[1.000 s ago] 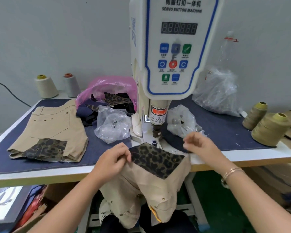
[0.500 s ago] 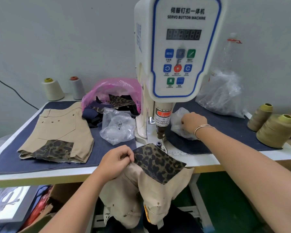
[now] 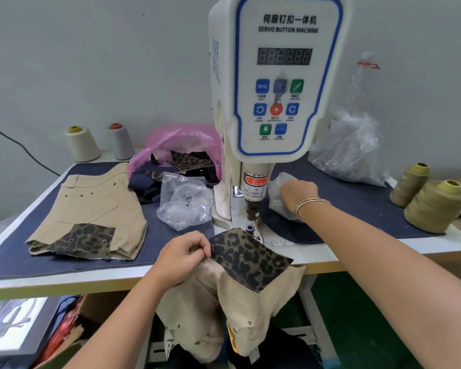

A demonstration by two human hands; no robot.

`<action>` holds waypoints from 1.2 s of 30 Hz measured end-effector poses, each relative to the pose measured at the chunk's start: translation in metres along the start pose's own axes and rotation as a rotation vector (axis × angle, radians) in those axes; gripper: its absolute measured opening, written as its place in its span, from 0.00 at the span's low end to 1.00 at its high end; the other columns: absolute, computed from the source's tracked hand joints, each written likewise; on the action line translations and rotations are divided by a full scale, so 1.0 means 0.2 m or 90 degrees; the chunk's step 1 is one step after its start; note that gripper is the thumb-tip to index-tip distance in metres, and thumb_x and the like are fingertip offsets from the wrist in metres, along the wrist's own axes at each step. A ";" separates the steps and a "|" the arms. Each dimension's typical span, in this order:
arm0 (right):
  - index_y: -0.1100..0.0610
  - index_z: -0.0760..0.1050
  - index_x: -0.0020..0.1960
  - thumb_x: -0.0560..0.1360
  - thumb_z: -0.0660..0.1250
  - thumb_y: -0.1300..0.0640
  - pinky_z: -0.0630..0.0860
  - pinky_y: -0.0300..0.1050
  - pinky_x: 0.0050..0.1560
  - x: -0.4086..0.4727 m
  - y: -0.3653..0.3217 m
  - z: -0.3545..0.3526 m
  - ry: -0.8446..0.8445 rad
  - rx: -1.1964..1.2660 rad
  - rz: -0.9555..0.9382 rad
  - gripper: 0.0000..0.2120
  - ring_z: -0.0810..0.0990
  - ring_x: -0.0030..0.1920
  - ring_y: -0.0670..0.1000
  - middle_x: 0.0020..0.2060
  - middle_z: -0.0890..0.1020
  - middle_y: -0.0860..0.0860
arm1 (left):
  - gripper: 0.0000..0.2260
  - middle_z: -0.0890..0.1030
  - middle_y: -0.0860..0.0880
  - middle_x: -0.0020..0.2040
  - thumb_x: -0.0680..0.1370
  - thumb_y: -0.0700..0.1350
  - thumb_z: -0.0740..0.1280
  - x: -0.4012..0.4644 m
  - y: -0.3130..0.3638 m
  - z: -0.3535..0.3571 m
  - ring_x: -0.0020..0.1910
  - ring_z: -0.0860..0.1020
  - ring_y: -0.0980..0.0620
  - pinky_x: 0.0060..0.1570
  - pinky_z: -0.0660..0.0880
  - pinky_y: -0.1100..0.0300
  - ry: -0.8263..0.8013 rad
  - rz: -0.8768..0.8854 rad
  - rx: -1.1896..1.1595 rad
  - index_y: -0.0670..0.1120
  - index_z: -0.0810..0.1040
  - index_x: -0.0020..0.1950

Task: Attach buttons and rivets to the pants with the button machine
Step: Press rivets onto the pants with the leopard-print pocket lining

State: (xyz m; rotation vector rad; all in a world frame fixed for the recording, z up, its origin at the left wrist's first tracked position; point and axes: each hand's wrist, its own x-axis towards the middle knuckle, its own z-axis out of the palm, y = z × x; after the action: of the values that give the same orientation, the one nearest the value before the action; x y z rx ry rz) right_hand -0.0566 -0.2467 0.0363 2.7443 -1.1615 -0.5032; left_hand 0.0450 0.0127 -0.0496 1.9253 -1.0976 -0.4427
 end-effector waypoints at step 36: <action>0.62 0.75 0.50 0.76 0.66 0.60 0.62 0.32 0.17 -0.55 -0.19 0.21 -0.291 1.409 0.040 0.06 0.66 0.19 0.43 0.22 0.71 0.49 | 0.19 0.78 0.60 0.35 0.71 0.31 0.63 0.00 0.00 0.00 0.35 0.73 0.61 0.42 0.69 0.60 -0.001 -0.019 0.001 0.57 0.77 0.34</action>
State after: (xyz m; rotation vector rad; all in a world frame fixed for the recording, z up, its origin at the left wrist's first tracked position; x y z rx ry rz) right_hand -0.1171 -0.1402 0.0150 3.8221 -3.2991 1.0053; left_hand 0.0457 0.0132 -0.0500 1.9452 -1.0712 -0.4606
